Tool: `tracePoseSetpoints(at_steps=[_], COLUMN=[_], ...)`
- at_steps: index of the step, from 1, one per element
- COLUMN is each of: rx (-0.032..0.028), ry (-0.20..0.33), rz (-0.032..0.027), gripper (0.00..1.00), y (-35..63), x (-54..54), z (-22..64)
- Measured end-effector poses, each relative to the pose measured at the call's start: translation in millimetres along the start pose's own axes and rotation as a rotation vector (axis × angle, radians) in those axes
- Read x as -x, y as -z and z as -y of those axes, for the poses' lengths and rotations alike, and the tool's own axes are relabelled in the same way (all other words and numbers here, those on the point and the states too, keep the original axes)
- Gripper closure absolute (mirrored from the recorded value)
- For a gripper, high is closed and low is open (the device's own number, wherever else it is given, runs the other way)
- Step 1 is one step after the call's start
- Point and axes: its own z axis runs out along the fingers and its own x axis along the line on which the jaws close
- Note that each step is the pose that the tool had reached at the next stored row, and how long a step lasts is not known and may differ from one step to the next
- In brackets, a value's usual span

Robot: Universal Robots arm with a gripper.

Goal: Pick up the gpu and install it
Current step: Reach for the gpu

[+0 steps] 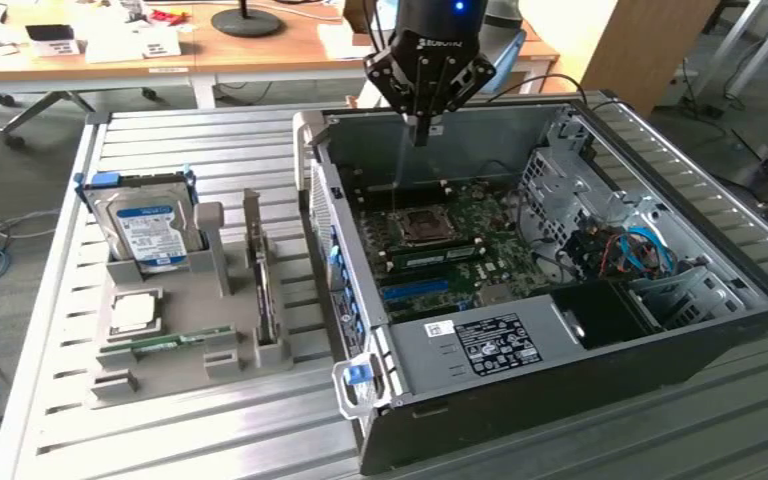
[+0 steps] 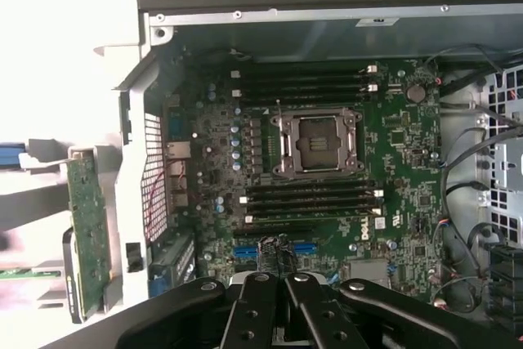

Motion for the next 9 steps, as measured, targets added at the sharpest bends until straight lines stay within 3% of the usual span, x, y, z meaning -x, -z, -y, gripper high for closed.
tracePoseSetpoints(at_steps=[9], rx=[0.0], ry=[0.0], rz=[0.0], gripper=[0.89], y=[0.5], x=[-20.2], z=[1.5])
